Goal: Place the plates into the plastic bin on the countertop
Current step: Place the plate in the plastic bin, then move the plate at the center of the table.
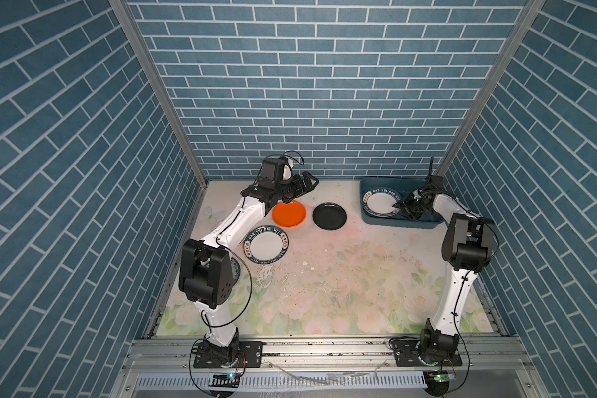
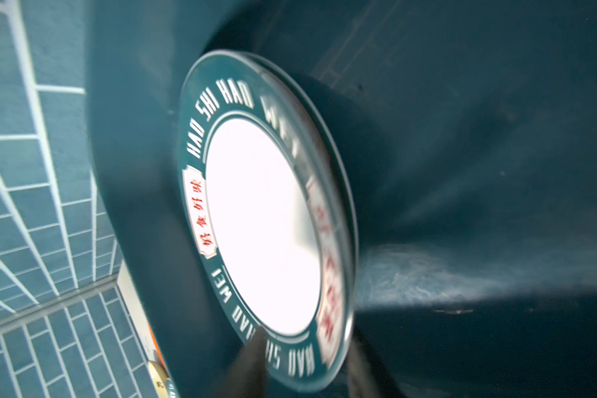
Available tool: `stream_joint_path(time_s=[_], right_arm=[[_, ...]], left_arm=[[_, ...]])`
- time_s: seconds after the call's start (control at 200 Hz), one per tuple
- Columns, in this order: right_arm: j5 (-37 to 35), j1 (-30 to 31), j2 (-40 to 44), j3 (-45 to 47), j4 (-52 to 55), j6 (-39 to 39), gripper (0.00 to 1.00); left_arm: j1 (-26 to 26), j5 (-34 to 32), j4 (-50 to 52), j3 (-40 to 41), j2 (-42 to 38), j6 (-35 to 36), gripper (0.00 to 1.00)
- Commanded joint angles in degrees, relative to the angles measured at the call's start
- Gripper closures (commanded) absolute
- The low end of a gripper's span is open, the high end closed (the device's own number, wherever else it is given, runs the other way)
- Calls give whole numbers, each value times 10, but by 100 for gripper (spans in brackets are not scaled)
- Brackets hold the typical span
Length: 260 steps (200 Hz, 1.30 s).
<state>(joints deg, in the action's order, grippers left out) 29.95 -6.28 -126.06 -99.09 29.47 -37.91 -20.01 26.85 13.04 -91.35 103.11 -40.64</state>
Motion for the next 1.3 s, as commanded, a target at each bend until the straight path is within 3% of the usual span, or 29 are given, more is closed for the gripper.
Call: stream_joint_path(time_s=[0.0,0.21,0.45,0.705,1.03,1.295], right_arm=[[-23,3,26,-31,54,36,48],[-86,3,30,-68,121,61,47],[-73,15,16,-81,112,50,52],[-134,82,108,-66,64,69,39],[-57,198,165,37,-73,-20,37],[-20,296,102,31,-110,-26,35]], left_arm=[[2,5,-9,5,10,-3,0],[2,3,-10,20,1,-4,0],[6,-24,27,26,-14,15,0],[37,-164,171,59,-51,30,0],[95,-255,215,201,-112,29,0],[140,-259,178,300,-141,4,0]])
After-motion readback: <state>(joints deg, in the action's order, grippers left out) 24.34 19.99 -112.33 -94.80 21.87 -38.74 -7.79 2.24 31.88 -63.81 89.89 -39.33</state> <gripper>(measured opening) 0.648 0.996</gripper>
